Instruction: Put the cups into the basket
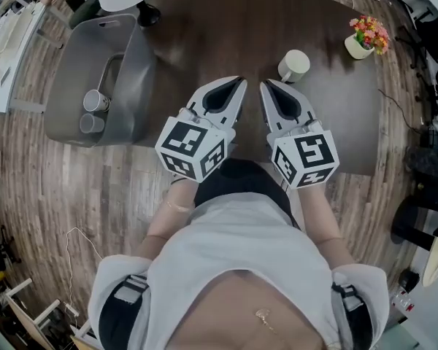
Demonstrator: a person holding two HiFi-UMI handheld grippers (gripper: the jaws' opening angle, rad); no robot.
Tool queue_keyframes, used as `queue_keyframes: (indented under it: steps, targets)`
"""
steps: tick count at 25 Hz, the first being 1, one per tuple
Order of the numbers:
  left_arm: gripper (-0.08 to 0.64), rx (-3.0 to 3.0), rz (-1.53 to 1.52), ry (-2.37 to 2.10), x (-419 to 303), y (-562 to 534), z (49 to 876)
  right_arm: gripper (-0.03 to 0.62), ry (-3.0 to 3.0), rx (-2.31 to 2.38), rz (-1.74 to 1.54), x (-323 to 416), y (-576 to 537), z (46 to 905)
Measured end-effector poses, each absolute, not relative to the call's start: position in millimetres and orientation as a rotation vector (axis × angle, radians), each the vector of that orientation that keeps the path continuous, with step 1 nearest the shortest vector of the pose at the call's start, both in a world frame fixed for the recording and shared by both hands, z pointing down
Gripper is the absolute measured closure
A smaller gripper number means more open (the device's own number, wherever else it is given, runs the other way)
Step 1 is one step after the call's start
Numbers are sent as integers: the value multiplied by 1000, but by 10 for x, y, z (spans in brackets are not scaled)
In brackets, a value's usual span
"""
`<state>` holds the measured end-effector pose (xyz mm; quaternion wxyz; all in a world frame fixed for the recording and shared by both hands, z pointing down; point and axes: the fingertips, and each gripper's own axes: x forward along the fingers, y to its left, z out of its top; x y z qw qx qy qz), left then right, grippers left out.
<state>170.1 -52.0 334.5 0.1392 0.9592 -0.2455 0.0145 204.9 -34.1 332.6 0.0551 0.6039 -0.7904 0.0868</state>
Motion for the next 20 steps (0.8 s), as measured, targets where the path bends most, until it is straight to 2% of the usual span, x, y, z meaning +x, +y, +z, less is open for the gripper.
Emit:
queue_keyframes:
  steps: [20]
  targets:
    - [551,2758,122,-646,1994,-386,3642,581,-2285,2043,401,2386,-150,3628]
